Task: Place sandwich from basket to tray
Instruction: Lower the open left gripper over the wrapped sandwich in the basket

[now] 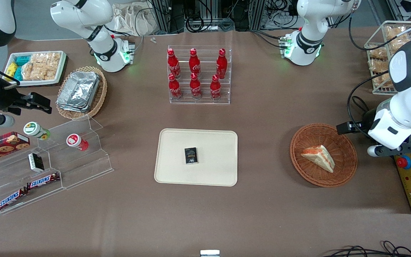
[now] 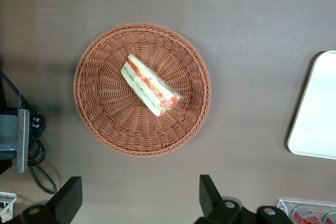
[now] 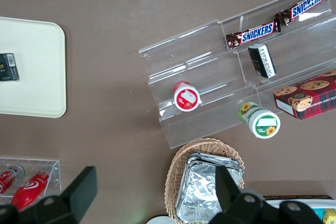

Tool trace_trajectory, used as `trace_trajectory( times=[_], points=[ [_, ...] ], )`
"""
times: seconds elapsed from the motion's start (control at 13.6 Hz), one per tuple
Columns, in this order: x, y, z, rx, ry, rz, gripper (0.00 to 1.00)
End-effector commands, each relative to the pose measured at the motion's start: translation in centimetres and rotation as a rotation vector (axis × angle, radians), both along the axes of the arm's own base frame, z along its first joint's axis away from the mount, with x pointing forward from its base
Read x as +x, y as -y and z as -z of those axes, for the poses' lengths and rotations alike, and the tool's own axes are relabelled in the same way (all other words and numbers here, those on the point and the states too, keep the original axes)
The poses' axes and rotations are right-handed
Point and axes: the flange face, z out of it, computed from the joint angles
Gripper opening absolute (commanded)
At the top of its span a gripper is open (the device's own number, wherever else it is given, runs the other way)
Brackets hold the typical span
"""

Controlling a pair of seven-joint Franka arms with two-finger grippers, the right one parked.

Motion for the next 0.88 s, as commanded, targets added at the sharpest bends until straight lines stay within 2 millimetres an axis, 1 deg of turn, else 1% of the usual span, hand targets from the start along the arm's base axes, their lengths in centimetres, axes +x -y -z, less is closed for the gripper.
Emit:
trace_trajectory(
  times=[0.0,0.15,0.29,0.44,0.59,0.81],
  points=[
    [-0.1,-0.2,-0.1,-0.018,-0.012,0.013,1.0],
    [0.1,-0.2,0.0,-0.021,-0.007,0.012,1.0],
    [0.0,-0.2,0.8,-0.018,-0.031,0.013,1.0],
    [-0.4,-0.2,2.7,-0.016,-0.065,0.011,1.0],
    [-0.5,-0.4,5.1,-0.015,-0.07,0.0,1.0],
    [-0.8,-1.1,9.5,-0.002,-0.04,-0.129,0.99]
  ],
)
